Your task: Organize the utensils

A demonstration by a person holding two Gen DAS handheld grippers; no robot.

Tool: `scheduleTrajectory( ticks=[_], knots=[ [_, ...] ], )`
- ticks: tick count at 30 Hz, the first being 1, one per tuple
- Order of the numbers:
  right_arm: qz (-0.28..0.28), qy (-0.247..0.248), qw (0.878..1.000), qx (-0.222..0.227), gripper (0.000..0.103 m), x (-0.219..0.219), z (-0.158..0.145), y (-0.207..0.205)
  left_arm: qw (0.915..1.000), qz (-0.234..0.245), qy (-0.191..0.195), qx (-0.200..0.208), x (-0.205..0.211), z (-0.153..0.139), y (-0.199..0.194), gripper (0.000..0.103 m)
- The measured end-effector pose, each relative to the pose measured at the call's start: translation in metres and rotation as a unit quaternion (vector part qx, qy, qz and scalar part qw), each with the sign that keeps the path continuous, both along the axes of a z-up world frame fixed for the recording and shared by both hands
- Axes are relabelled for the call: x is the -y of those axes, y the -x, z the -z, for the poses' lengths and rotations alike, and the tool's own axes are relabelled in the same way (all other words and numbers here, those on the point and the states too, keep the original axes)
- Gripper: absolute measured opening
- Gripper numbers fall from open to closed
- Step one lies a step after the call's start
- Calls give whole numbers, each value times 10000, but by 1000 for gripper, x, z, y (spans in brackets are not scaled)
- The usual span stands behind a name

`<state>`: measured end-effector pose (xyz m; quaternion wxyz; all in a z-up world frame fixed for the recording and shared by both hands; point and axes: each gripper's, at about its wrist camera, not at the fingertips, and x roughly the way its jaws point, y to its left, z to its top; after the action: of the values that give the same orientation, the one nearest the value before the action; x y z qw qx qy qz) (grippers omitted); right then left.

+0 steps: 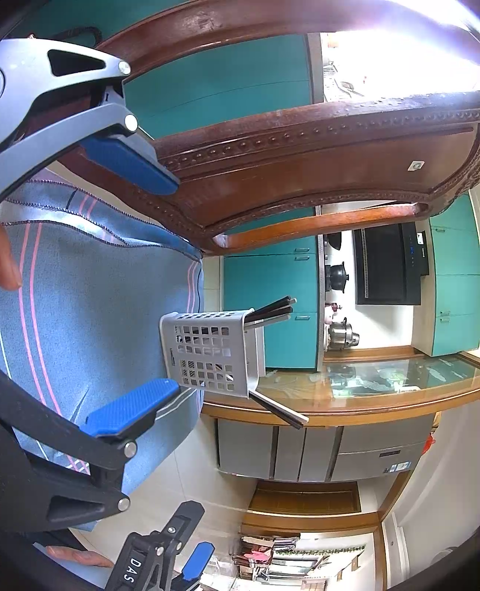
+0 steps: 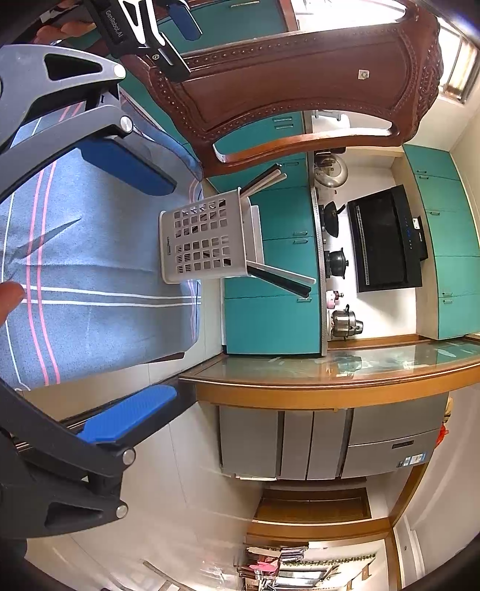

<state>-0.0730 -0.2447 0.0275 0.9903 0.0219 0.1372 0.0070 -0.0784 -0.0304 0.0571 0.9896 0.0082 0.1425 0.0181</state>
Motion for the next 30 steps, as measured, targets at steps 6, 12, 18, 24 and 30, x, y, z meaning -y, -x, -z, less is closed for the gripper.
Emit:
scheduleTrajectory(
  ticks=[6,12,18,24,30],
  knots=[
    [2,39,10000,1,100,-2,3,1,10000,30,-32,3,0,1,-1,99],
    [-1,53,10000,-4,100,-2,4,1,10000,30,-33,-3,0,1,-1,99],
    [-9,65,10000,-11,100,-4,4,0,10000,40,-25,-4,0,1,-1,99],
    [-20,88,10000,-28,100,-3,6,0,10000,69,-7,-28,0,2,-2,99],
    [-23,97,9999,-37,100,-2,7,-1,10000,75,-10,-35,0,2,-2,99]
  ],
)
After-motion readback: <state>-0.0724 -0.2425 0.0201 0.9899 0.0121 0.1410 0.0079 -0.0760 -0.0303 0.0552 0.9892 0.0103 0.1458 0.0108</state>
